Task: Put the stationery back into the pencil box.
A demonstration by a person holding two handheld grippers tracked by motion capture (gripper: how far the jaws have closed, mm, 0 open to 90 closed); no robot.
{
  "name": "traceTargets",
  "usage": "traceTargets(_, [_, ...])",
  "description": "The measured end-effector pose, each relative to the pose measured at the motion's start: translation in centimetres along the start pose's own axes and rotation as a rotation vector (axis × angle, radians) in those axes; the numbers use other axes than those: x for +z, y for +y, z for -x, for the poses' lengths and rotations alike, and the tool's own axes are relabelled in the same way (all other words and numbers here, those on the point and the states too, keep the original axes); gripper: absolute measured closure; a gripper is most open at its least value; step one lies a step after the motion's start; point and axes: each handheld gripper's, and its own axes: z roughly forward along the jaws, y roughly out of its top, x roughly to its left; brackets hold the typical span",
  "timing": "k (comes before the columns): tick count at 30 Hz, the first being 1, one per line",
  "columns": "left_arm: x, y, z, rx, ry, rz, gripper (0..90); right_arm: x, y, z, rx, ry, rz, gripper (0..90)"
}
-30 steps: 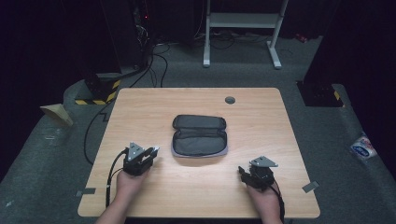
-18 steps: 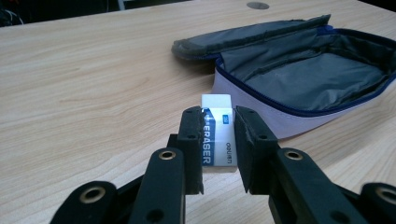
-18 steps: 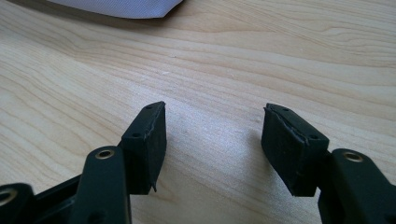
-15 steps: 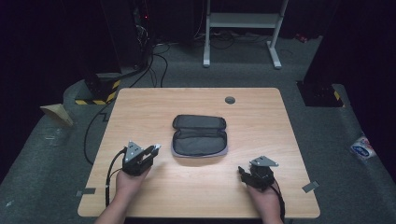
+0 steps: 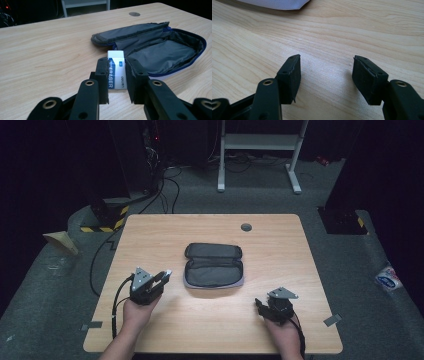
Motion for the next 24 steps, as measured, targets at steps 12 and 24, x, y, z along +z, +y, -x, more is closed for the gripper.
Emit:
traceTargets(12, [2.0,0.9,1.3,0.028,-0.043,-0.029,72.6,0.0,0.0,0.0,0.000,-0.001,0.000,39.9])
traceTargets(24, [4.8,2.0,3.5,0.038,-0.091,-0.063,72.6,0.0,0.0,0.0,0.001,-0.001,-0.001,39.9])
